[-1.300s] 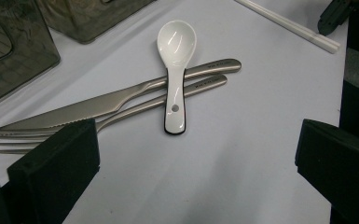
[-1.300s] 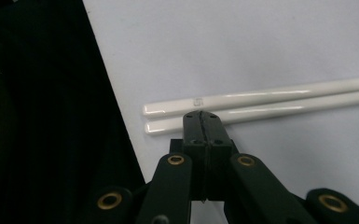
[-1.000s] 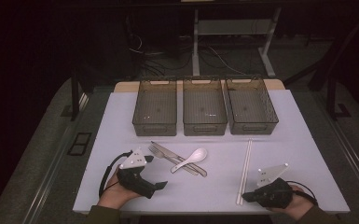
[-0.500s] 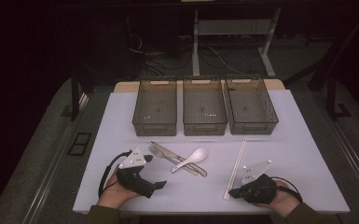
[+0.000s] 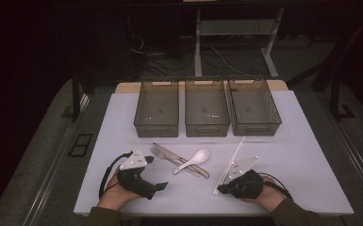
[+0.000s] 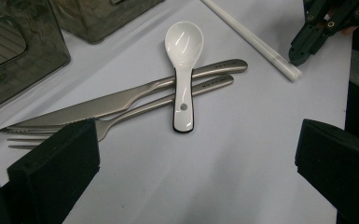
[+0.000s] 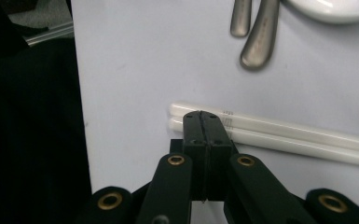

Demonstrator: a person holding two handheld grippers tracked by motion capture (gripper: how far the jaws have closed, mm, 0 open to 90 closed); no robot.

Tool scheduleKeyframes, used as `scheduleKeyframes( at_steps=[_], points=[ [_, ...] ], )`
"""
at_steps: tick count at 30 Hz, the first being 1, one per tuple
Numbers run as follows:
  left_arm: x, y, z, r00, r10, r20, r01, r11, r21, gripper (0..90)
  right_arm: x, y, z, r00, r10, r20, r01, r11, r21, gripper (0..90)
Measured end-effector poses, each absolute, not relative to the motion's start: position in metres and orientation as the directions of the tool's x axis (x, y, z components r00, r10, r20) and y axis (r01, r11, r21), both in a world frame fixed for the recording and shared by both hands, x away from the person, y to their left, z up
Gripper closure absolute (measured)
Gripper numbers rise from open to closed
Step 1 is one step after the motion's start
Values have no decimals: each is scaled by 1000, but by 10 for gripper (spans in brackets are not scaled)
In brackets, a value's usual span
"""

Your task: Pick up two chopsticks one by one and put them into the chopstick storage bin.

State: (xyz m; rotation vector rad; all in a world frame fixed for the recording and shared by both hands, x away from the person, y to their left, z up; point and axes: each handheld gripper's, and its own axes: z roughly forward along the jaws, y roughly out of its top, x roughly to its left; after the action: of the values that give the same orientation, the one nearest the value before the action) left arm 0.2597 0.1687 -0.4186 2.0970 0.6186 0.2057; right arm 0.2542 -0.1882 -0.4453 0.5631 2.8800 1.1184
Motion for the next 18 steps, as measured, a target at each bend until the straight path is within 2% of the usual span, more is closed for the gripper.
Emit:
scheduleKeyframes(
  at_steps=[11, 18],
  points=[
    [260, 169, -419, 861, 501, -88, 350, -459, 816, 0, 268, -160, -447, -943, 313, 115, 305, 669, 678, 899],
    [260, 169, -419, 862, 499, -86, 348, -461, 816, 0, 271, -166, -440, -941, 319, 115, 305, 649, 697, 899]
  ],
)
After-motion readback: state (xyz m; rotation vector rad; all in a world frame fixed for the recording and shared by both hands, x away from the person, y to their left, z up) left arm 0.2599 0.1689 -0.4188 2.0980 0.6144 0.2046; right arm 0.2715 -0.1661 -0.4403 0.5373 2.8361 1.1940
